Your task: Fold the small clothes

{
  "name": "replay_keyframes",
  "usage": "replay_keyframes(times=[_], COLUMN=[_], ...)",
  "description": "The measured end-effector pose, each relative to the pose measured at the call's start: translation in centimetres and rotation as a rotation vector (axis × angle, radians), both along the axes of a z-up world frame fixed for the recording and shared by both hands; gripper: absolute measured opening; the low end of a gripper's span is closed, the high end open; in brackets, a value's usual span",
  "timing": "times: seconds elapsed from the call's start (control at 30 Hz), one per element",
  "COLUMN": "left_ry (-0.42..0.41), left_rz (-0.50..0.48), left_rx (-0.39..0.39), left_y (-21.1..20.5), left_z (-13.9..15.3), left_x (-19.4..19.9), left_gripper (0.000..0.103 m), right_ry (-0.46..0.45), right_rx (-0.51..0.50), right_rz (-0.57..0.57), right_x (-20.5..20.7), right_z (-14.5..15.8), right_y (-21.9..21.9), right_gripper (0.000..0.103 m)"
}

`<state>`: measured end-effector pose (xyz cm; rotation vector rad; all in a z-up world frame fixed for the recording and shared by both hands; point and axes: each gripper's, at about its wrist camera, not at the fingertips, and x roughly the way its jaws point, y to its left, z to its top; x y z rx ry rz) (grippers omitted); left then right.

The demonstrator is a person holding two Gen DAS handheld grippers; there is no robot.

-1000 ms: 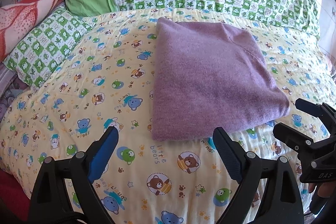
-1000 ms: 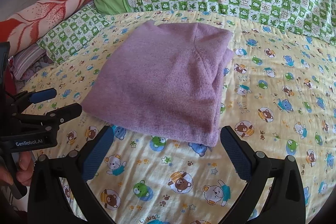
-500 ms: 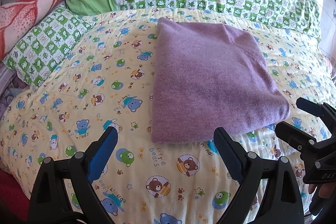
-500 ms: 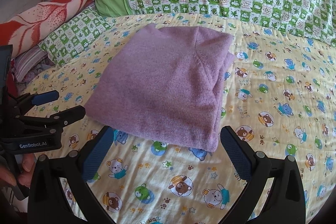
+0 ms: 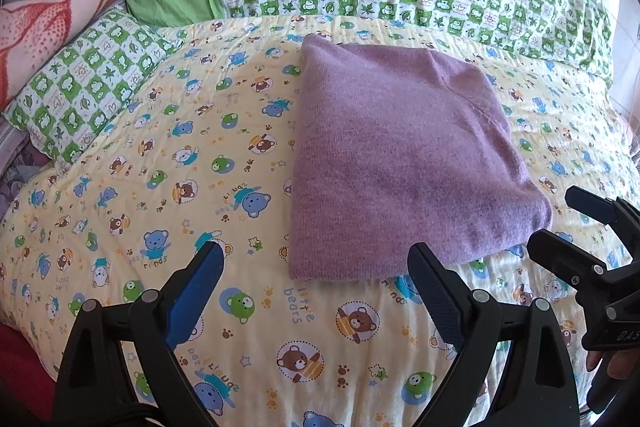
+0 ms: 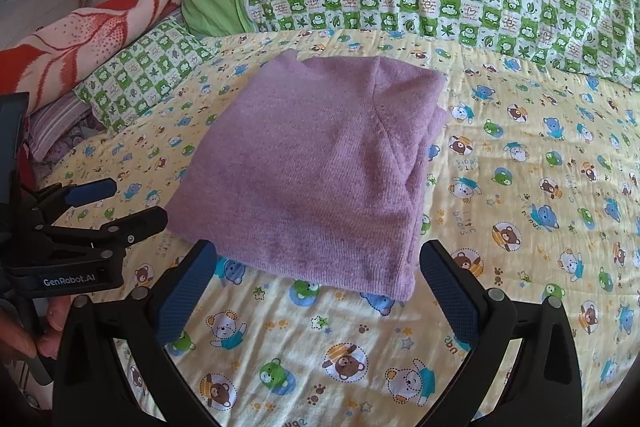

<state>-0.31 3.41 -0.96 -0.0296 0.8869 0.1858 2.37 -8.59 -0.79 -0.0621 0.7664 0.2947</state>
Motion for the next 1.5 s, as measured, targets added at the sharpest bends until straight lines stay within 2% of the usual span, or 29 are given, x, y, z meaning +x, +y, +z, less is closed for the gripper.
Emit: replay_keyframes(times=[1.5], left_ry=[0.034], left_rz=[0.007], left_rx=[0.013], left_y=[0.2], left_z=[0.3], left_x=[3.2], left_gripper=[0.094], right_ry=[0.001], right_rx=[0.054], right_rz=[-0.058], right_x=[2.6], right_z=[1.4], right_y=[-1.5], right_gripper=[0.102])
